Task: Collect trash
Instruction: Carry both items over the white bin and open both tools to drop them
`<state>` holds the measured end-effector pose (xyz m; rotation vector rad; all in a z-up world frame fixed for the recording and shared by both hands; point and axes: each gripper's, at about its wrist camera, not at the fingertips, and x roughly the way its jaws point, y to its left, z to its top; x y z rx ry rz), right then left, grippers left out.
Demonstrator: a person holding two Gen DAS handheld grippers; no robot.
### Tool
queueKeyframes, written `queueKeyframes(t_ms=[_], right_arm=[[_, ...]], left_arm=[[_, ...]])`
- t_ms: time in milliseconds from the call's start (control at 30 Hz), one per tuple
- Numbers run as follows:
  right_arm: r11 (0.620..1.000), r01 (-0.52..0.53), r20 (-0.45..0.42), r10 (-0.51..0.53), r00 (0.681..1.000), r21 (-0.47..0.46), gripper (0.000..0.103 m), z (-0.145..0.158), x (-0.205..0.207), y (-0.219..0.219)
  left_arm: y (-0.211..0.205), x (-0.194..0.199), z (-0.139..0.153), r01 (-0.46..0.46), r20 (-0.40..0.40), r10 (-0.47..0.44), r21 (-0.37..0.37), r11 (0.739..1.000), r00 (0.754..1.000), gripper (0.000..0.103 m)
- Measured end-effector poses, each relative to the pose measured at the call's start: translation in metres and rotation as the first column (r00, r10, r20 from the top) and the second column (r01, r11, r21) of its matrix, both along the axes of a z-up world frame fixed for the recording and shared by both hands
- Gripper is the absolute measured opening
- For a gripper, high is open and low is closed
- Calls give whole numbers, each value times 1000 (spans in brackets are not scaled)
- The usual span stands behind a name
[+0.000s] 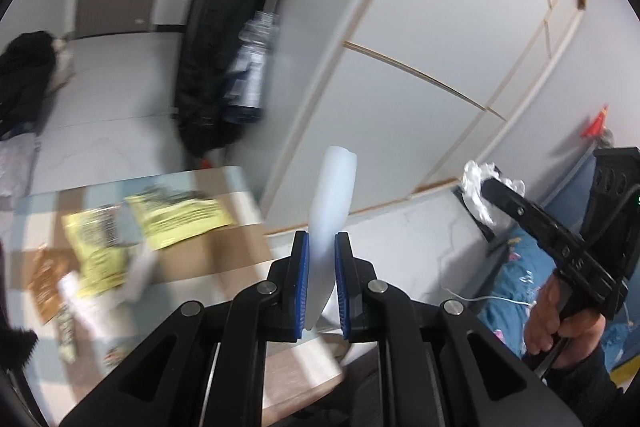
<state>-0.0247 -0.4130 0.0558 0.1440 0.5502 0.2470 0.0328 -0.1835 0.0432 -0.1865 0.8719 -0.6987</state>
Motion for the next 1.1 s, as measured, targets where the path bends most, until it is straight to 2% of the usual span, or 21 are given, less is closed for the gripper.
queueKeyframes(t_ms=[133, 267, 467, 667, 800, 967, 1100], right_arm=[[995, 99, -10, -99, 995, 13, 9, 0, 2, -51], [979, 203, -64, -201, 978, 33, 9, -24, 6, -100], [952, 297, -216, -275, 937, 74, 9, -94, 20, -149], [918, 372, -365, -302, 881, 138, 9, -175, 35, -179], [900, 409, -469, -299, 831, 151, 9, -230, 46, -195], [885, 432, -549, -277, 789, 175, 9, -278, 51, -211], [867, 458, -599, -263, 756, 197, 10, -312, 56, -221]], left_arm=[[-48, 14, -10, 95, -39, -95, 2, 995, 995, 9], [-95, 25, -30, 183, -89, -180, 36, 982, 980, 9], [-150, 41, -83, 274, -206, -251, 94, 957, 946, 9], [-191, 48, -137, 338, -287, -274, 205, 919, 918, 9], [-213, 58, -169, 365, -379, -273, 195, 910, 884, 9], [-243, 66, -199, 409, -444, -276, 238, 881, 853, 9], [-257, 71, -216, 422, -503, -250, 264, 867, 828, 9]])
